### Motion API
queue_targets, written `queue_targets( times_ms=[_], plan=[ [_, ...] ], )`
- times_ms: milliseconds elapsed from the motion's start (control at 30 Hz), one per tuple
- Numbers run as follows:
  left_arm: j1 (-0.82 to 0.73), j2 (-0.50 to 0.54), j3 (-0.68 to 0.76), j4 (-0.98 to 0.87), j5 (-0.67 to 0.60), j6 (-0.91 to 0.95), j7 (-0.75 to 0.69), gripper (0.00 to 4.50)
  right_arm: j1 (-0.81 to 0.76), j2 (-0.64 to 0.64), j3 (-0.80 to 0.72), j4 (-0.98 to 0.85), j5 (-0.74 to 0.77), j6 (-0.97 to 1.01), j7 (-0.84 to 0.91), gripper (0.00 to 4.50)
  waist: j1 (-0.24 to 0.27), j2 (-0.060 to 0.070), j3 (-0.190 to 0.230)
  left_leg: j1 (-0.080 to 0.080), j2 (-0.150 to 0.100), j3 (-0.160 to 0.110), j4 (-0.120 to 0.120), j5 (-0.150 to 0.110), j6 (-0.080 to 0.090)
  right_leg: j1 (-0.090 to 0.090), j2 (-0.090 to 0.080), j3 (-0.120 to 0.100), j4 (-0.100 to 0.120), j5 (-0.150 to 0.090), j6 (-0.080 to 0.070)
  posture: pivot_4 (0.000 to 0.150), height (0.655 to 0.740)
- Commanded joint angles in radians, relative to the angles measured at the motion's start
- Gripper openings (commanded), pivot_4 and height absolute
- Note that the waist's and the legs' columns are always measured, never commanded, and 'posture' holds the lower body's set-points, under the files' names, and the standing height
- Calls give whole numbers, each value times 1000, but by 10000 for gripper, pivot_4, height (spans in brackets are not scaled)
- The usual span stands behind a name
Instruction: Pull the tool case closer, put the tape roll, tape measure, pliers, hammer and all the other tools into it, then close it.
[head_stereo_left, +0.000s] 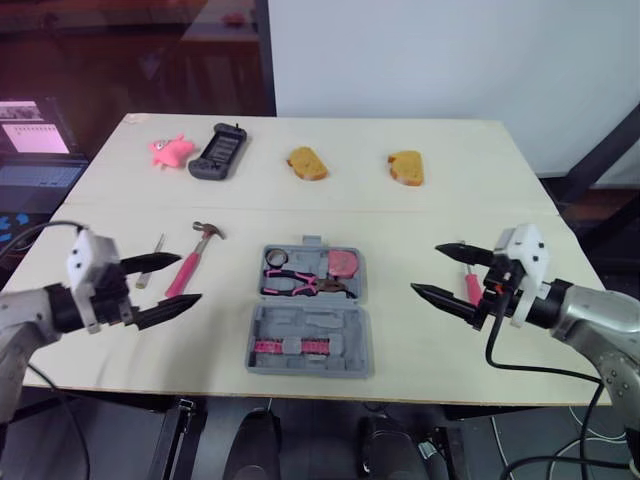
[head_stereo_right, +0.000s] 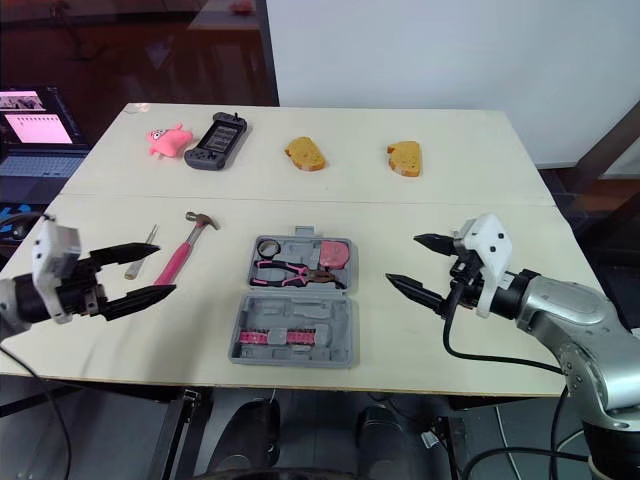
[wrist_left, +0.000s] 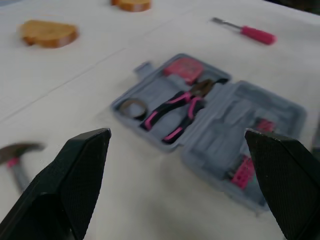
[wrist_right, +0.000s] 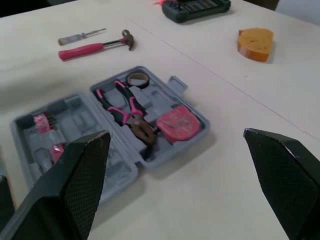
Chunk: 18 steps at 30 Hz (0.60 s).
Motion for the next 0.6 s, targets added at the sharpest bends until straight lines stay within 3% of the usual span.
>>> queue_targets(
  times_ms=[33,300,433,600],
  plan=[
    [-142,38,-91,-40,-22,58,-63,45000,49,-10,-70,-92,42,77,-69,44886,8,0,0,0,0,0,0,0,0,0,0,0,0,0,0,1500,7207],
    [-521,-43,-328,49,19,114,-203,45000,275,28,-246,-291,-54,115,-227,44886,6,-1,0,-3,-1,-1,2,0,1,-1,1,0,0,0,0,1500,7207],
    [-586,-78,-377,108,58,84,-252,45000,348,54,-310,-362,-22,128,-237,44886,2,-1,1,-3,0,-2,2,0,1,-1,2,0,1,0,1,1500,7207],
    [-582,-86,-376,126,87,70,-260,45000,302,36,-302,-363,40,140,-228,44886,-4,-2,1,-3,0,-3,3,0,1,0,2,0,1,0,1,1500,7207]
  ],
)
